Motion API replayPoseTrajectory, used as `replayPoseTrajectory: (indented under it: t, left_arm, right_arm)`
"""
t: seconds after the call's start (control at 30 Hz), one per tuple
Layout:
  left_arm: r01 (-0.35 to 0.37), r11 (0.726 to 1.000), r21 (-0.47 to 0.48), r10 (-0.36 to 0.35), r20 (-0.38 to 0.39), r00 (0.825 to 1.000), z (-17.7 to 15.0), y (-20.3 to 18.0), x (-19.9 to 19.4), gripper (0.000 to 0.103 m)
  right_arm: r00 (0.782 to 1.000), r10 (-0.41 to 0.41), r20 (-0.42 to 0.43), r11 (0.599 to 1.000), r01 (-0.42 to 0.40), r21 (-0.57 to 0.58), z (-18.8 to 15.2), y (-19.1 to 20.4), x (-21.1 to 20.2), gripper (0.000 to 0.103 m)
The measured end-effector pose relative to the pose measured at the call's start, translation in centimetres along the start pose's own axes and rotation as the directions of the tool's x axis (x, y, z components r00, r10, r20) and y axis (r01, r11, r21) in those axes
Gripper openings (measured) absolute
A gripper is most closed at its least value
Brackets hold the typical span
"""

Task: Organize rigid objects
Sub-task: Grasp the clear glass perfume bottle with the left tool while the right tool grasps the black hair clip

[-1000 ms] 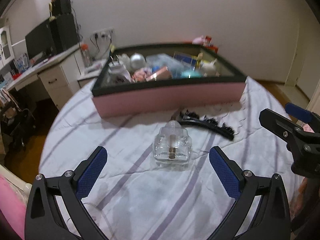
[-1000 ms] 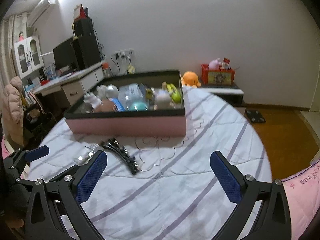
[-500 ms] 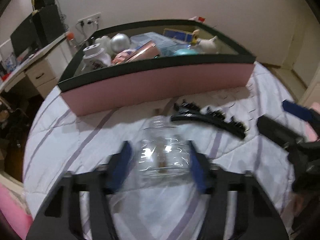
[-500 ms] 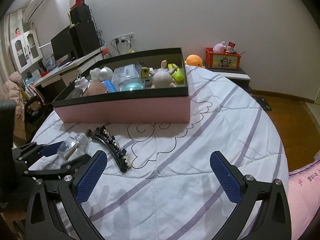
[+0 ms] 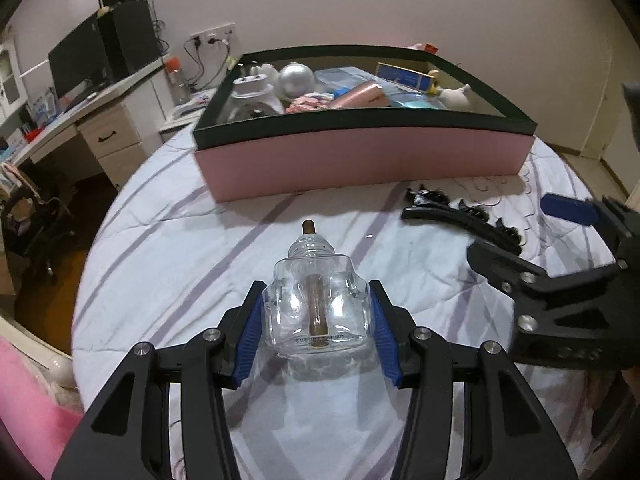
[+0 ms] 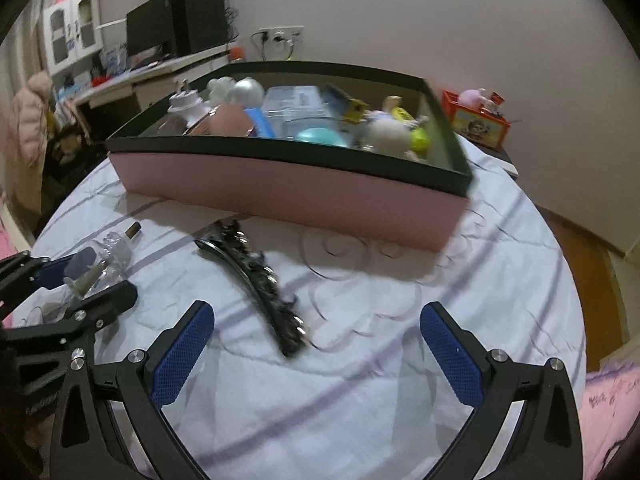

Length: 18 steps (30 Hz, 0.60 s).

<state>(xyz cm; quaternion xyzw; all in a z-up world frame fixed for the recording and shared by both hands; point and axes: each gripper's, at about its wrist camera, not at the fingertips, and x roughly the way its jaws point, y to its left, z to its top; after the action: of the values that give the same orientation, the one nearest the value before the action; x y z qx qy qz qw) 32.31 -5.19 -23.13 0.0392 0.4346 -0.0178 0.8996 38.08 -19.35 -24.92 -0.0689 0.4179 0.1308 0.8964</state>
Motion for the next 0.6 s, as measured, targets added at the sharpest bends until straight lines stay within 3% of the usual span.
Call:
replayPoseTrajectory:
  t: [0.13,0.2,0.23,0.3,0.33,0.37,0.43,0.6]
  left_arm:
    - [0.004,1.000,-0.015,-0.004,-0.004,1.000,-0.4,0.6,0.0,0.051]
    - [0.007,1.000,-0.017,-0.007,-0.002,1.000,-0.5,0.8,0.0,0.051]
    - [0.009,1.000,-0.020,-0.009,-0.003,1.000,-0.6,0.9,0.0,0.052]
    - [0.012,1.000,-0.026,-0.012,-0.003,1.000,-0.6,1.0,0.1,0.053]
    - [0.014,0.999,-0.028,-0.014,-0.003,1.000,-0.5,1.0,0.2,0.053]
    - [0.015,0.999,-0.028,-0.015,-0.003,1.000,-0.5,1.0,0.2,0.053]
    - [0.018,0.999,-0.028,-0.018,-0.001,1.000,-0.5,1.0,0.3,0.053]
    - [0.034,0.999,-0.037,-0.034,0.002,0.999,-0.6,1.2,0.3,0.053]
  right_arm:
    - [1.000,-0.002,-0.012,0.999,0.002,-0.048,0.9,1.4,0.9,0.101]
    - [1.000,0.013,-0.016,0.998,-0.014,-0.060,1.0,1.9,1.2,0.087]
    - [1.000,0.018,-0.023,0.998,-0.019,-0.065,1.1,2.2,1.4,0.072]
    - [0.999,0.044,-0.024,0.997,-0.045,-0.069,1.1,2.5,1.5,0.057]
    - [0.999,0.049,-0.021,0.996,-0.050,-0.069,1.1,2.6,1.4,0.040]
    - [0.998,0.056,-0.023,0.996,-0.058,-0.072,1.1,2.7,1.3,0.030]
    - [0.997,0.077,-0.025,0.995,-0.078,-0.066,0.9,2.8,0.9,0.019]
    - [0.998,0.056,-0.021,0.997,-0.055,0.045,-0.8,1.7,-0.4,0.019]
